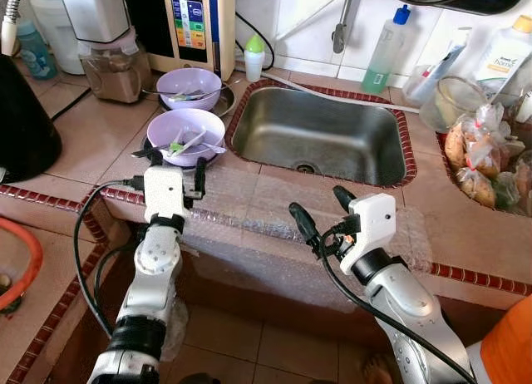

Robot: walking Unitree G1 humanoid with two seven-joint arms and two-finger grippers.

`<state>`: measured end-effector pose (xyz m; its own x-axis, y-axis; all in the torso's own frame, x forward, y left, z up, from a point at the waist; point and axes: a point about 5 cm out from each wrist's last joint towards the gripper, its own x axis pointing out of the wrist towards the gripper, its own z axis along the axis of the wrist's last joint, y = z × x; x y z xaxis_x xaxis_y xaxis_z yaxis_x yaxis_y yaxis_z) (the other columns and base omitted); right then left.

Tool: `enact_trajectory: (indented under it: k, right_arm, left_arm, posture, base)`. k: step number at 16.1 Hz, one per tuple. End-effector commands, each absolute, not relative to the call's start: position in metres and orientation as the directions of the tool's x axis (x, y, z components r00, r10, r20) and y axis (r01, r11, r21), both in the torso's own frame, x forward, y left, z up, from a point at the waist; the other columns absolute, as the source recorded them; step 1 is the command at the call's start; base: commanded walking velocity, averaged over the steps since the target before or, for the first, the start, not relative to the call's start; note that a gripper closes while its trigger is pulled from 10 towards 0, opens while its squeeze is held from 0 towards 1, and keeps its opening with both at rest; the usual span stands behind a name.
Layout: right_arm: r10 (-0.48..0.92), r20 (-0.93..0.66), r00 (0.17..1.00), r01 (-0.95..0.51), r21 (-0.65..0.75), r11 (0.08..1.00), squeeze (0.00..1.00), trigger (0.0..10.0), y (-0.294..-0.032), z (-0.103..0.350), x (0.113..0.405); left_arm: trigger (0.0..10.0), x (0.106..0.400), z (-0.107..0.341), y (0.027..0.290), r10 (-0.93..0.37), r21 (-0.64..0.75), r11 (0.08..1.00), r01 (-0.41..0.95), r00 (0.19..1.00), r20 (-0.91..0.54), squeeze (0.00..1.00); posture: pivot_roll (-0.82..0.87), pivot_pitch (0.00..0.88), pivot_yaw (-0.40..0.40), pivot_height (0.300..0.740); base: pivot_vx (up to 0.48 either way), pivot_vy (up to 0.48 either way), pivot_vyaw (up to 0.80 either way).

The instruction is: Kitchen organization

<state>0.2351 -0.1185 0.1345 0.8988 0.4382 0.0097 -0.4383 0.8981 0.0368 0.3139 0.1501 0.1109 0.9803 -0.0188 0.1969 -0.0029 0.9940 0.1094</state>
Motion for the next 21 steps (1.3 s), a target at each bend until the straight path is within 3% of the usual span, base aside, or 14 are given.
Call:
enact_trajectory:
  k: [1,4,5,6,7,11,13,15,16,17,18,19,21]
  right_arm:
    - [0.426,0.025,0.904,-0.427,0.027,0.904,0.0,10.0,-0.122,0.14,0.235]
    - [0.426,0.025,0.904,-0.427,0.024,0.904,0.0,10.0,-0.122,0.14,0.235]
    - [0.427,0.025,0.904,-0.427,0.022,0.904,0.0,10.0,-0.121,0.14,0.235]
    - [0.427,0.028,0.904,-0.427,0.021,0.904,0.0,10.0,-0.121,0.14,0.236]
    - [0.423,0.031,0.906,-0.423,0.022,0.906,0.0,10.0,-0.122,0.14,0.237]
    - [0.533,0.014,0.846,-0.532,0.083,0.842,0.0,10.0,-0.109,0.138,0.23]
    - [0.592,0.016,0.806,-0.588,0.132,0.798,0.0,10.0,-0.104,0.138,0.229]
    - [0.665,-0.003,0.747,-0.656,0.161,0.737,0.0,10.0,-0.099,0.137,0.225]
    - [0.683,-0.007,0.731,-0.673,0.157,0.722,0.0,10.0,-0.098,0.137,0.224]
    - [0.679,-0.008,0.734,-0.671,0.149,0.726,0.0,10.0,-0.099,0.137,0.224]
    - [0.671,-0.006,0.741,-0.664,0.144,0.734,0.0,10.0,-0.099,0.137,0.225]
    - [0.667,-0.003,0.745,-0.66,0.142,0.738,0.0,10.0,-0.099,0.137,0.226]
    - [0.662,-0.005,0.75,-0.655,0.134,0.743,0.0,10.0,-0.099,0.137,0.226]
  left_arm:
    - [10.0,0.317,0.113,0.15,-0.021,0.112,0.994,-0.002,0.978,0.209,0.0]
    - [9.9,0.32,0.113,0.148,-0.03,0.117,0.993,0.004,0.976,0.218,0.0]
    - [4.3,0.321,0.114,0.145,-0.034,0.104,0.994,0.01,0.974,0.226,0.0]
    - [1.5,0.322,0.114,0.142,-0.037,0.094,0.995,0.016,0.974,0.226,0.0]
    - [0.2,0.32,0.112,0.141,-0.038,0.089,0.996,0.019,0.974,0.222,0.0]
    - [0.0,0.319,0.109,0.144,-0.034,0.092,0.996,0.014,0.976,0.217,0.0]
    - [10.0,0.32,0.108,0.148,-0.024,0.109,0.994,0.001,0.978,0.209,0.0]
    - [10.0,0.321,0.108,0.149,-0.022,0.112,0.994,-0.001,0.978,0.206,0.0]
    - [8.9,0.322,0.108,0.148,-0.03,0.109,0.994,0.007,0.978,0.206,0.0]
    - [4.4,0.322,0.108,0.148,-0.032,0.108,0.994,0.01,0.978,0.205,0.0]
    - [2.7,0.322,0.108,0.148,-0.035,0.107,0.994,0.014,0.978,0.205,0.0]
    - [1.6,0.322,0.108,0.149,-0.037,0.107,0.994,0.015,0.978,0.206,0.0]
    - [1.4,0.323,0.109,0.149,-0.039,0.11,0.994,0.017,0.977,0.207,0.0]
  posture:
    - [-0.16,0.0,-0.032,0.74]
    - [-0.15,0.0,-0.033,0.74]
    - [-0.15,0.0,-0.034,0.74]
    - [-0.15,0.0,-0.033,0.74]
    - [-0.15,0.0,-0.033,0.74]
    - [-0.14,0.0,-0.028,0.74]
    - [-0.14,0.0,-0.025,0.74]
    - [-0.14,0.0,-0.022,0.74]
    - [-0.14,0.0,-0.018,0.74]
    - [-0.14,0.0,-0.017,0.74]
    - [-0.14,0.0,-0.015,0.74]
    - [-0.14,0.0,-0.013,0.74]
    - [-0.14,0.0,-0.011,0.74]
  base:
    - [0.0,0.0,0.0]
    - [0.0,0.0,0.0]
    - [0.0,0.0,0.0]
    - [0.0,0.0,0.0]
    - [0.0,0.0,0.0]
    - [0.0,0.0,0.0]
    - [0.0,0.0,0.0]
    - [0.0,0.0,0.0]
    - [0.0,0.0,0.0]
    - [0.0,0.0,0.0]
    - [0.0,0.0,0.0]
    - [0.0,0.0,0.0]
    - [0.0,0.0,0.0]
